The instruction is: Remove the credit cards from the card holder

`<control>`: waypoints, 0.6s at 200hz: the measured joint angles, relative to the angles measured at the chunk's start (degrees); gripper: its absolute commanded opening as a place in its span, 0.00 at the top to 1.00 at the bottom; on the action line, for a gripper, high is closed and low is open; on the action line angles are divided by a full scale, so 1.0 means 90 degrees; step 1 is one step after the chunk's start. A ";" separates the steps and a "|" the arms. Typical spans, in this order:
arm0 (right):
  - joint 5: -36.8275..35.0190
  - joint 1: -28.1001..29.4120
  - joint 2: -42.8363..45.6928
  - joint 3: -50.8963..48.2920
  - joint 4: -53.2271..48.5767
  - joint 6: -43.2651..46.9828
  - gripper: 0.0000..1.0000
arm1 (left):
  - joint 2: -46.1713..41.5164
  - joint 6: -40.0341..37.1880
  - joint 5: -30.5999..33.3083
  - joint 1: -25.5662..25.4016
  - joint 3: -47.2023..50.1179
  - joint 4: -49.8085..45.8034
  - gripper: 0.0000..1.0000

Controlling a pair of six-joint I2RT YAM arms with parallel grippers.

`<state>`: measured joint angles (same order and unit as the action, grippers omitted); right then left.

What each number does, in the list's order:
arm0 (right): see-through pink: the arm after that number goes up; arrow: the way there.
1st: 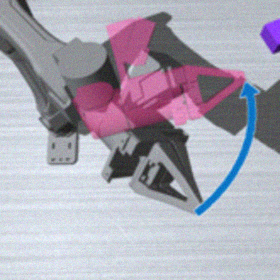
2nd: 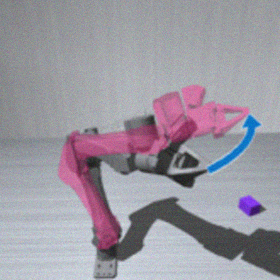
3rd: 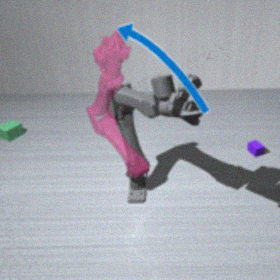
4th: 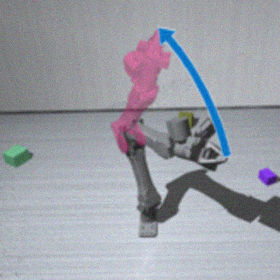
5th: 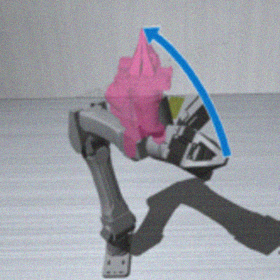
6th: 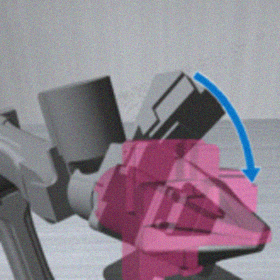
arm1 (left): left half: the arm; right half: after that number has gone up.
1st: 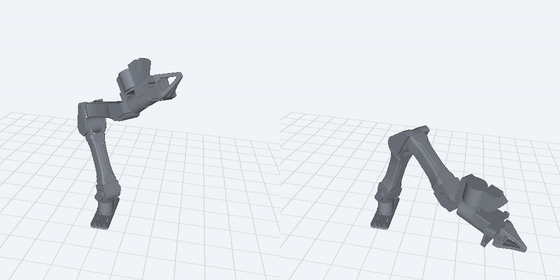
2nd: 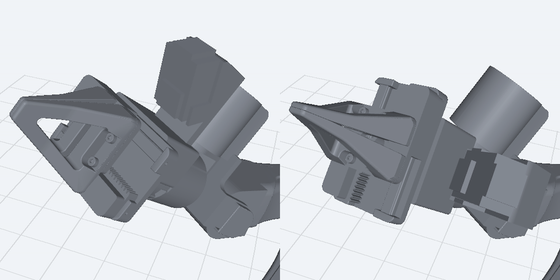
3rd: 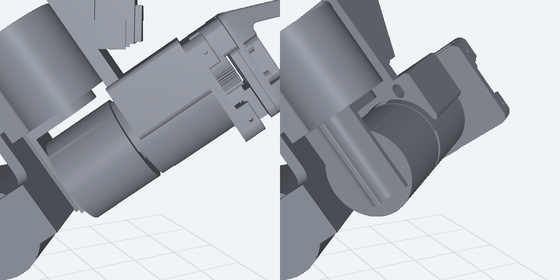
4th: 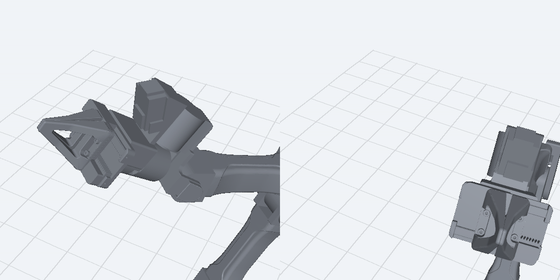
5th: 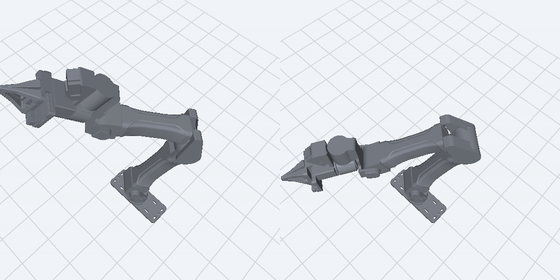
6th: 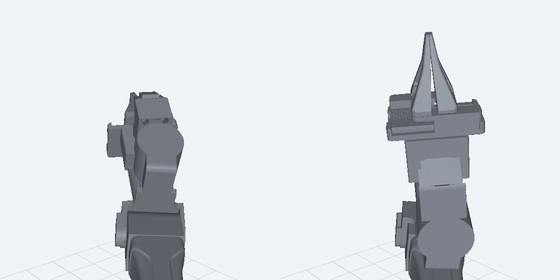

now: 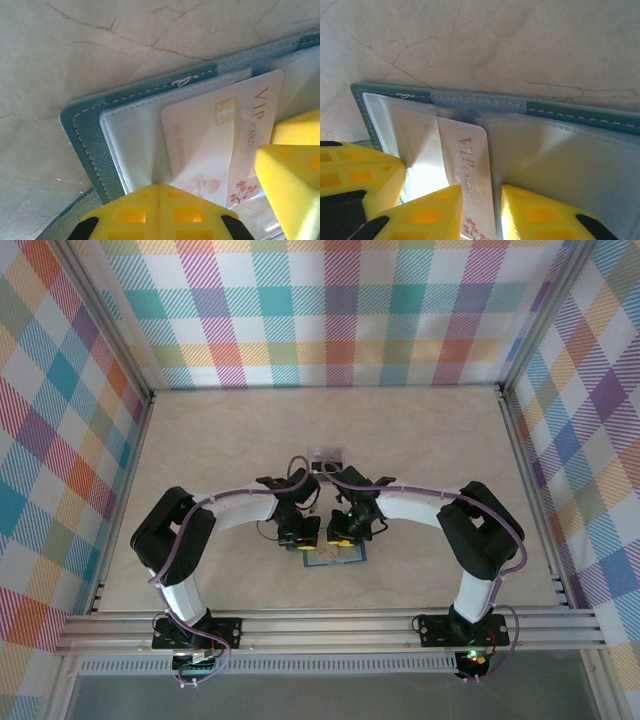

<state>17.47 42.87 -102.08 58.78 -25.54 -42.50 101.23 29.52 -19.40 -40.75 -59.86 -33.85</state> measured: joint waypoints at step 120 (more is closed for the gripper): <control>0.1647 -0.0393 0.0291 -0.1071 0.2059 -0.0680 0.87 | 0.0211 -0.0262 0.0498 -0.0160 -0.0413 -0.0583 1.00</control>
<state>32.29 39.33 -99.46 49.15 -7.01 -48.62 103.13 27.16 -14.92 -42.19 -63.57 -39.09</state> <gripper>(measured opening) 0.146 0.050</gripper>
